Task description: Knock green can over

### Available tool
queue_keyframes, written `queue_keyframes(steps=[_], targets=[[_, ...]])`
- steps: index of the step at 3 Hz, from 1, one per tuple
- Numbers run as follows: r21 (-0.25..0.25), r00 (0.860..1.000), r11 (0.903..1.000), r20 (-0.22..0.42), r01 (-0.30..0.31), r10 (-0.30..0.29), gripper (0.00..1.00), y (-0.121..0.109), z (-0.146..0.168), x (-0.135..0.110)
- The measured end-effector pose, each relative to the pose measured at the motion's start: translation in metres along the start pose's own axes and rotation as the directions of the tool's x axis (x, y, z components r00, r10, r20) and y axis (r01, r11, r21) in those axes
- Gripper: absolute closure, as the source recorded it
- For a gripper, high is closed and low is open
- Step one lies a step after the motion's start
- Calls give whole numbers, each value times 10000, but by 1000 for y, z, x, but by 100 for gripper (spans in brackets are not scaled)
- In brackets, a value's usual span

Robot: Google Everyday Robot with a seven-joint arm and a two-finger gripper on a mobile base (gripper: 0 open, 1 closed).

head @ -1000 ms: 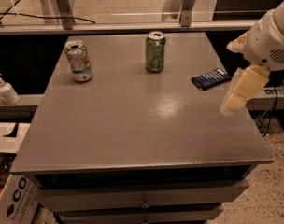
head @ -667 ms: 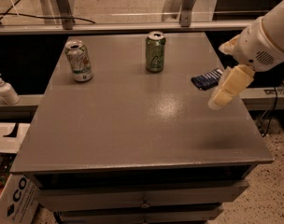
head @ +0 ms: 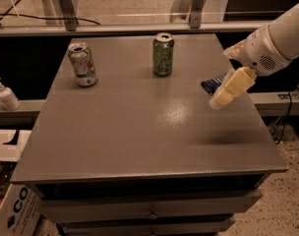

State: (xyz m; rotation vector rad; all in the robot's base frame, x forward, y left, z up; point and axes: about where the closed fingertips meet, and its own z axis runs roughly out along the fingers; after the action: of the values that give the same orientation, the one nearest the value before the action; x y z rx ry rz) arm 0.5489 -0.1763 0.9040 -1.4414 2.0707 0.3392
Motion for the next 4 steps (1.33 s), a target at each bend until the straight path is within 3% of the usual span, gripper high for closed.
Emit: queue_keyframes(steps=[1, 2, 3, 4], targets=[[-31, 9977, 9998, 648, -192, 194, 0, -7, 10, -9], [143, 9850, 9987, 1661, -491, 460, 0, -23, 28, -20], [315, 9598, 9953, 2693, -913, 795, 0, -44, 48, -30], [174, 9246, 9917, 3640, -1276, 1126, 0, -63, 71, -42]])
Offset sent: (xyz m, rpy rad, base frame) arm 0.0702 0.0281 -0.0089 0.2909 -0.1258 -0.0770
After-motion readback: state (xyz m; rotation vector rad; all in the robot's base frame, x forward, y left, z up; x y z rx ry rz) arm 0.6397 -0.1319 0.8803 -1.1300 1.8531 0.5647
